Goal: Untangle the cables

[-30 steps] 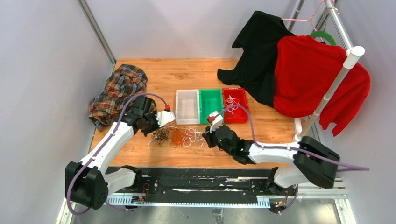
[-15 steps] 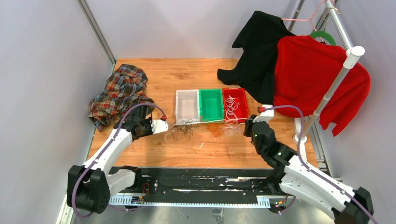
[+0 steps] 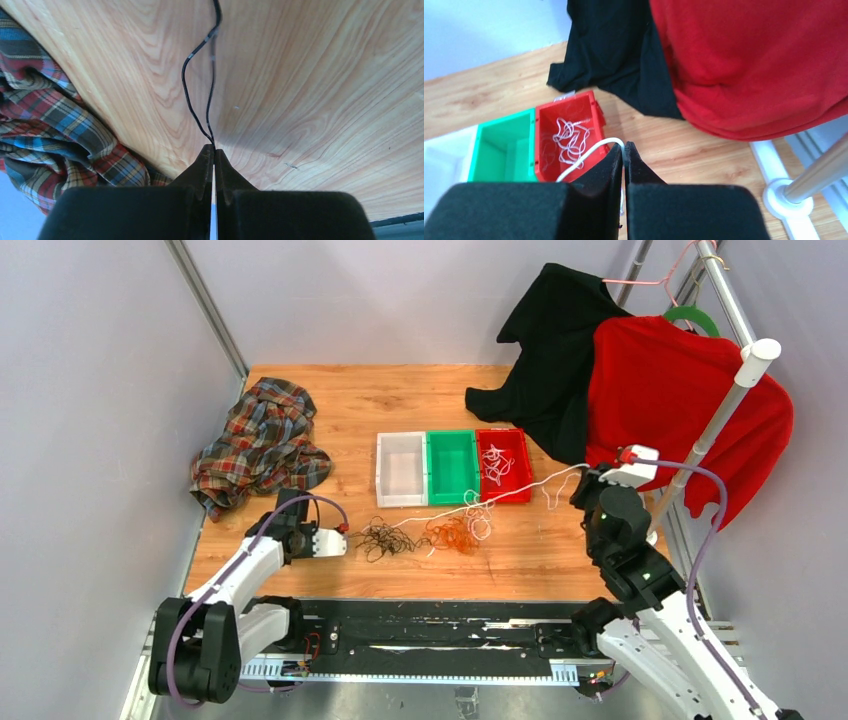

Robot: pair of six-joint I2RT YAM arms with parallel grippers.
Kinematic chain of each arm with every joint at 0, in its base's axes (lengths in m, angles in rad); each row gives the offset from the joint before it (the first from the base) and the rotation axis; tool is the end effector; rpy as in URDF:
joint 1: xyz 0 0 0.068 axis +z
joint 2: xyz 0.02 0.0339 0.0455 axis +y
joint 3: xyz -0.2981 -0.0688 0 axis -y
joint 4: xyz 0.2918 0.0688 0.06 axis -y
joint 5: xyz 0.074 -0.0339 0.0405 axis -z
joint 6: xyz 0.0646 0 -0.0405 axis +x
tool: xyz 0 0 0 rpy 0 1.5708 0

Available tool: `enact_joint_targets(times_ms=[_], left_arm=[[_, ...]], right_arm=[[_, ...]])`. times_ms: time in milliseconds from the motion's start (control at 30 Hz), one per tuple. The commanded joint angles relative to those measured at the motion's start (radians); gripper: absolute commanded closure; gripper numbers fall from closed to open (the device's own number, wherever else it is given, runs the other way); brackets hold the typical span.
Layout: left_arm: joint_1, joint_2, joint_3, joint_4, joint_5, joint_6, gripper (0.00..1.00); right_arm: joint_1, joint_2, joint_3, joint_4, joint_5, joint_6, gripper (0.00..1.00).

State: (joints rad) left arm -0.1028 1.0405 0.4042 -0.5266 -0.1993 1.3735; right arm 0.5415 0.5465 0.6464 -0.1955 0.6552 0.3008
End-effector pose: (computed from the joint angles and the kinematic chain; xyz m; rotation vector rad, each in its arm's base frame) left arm 0.1943 -0.0072 0.1195 1.8894 2.1653 0.5839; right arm 0.1697 0.0561 0.3453 0.2936 1.6211 0.0965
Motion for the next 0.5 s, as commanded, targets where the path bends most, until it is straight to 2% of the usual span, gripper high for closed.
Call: enact_joint_targets(times_ms=[0,167,333,467], left_arm=[[0.024,0.0,-0.014,0.067,-0.049,0.073,0.99],[0.055,0.05,-0.041,0.154,-0.11,0.152,0.99],[0.115,0.117,-0.047,0.254,-0.147,0.225,0.99],[0.144,0.172,-0.013,0.268,-0.14,0.207,0.99]], right_arm=[[-0.085,-0.004,0.115,-0.009,0.029,-0.053,0.99],[-0.201,0.039,0.252,0.028,0.024,-0.085,0.99],[-0.266,0.111,0.382,0.049,0.042,-0.124,0.99],[-0.304,0.142,0.435,0.07,-0.038,-0.105,0.99]])
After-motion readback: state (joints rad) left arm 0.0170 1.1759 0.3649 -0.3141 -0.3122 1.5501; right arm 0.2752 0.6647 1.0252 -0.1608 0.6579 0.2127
